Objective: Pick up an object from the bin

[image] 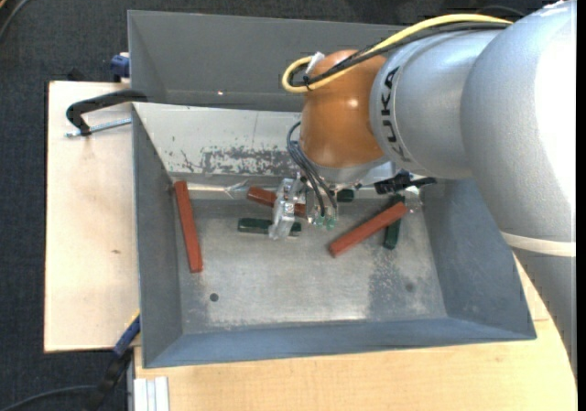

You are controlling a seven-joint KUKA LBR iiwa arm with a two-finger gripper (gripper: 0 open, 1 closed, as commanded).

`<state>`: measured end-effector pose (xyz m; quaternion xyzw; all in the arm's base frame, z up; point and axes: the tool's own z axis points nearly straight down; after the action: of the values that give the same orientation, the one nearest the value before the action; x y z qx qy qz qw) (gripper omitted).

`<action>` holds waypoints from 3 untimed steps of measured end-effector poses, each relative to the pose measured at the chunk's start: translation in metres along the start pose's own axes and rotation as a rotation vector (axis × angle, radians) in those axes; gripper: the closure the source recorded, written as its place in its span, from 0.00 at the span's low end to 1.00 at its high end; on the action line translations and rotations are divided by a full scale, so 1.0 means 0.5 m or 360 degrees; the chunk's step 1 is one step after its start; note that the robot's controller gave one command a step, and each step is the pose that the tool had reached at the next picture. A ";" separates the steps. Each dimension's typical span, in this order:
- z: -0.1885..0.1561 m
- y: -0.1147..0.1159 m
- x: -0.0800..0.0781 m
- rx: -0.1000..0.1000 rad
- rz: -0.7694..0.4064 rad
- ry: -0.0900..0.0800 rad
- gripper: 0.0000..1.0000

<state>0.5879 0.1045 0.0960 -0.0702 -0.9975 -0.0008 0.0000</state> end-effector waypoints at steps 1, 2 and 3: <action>-0.211 0.017 0.007 -0.0003 -0.0484 -0.0021 1.00; -0.168 -0.053 0.007 0.0003 -0.0440 0.0001 1.00; -0.170 -0.049 0.007 0.0000 -0.0444 -0.0003 0.00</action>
Offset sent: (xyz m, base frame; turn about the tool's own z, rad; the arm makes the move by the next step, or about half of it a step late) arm -0.0049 0.0069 0.1006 -0.3028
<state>0.5809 0.0808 0.1810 0.0690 -0.9976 -0.0006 -0.0009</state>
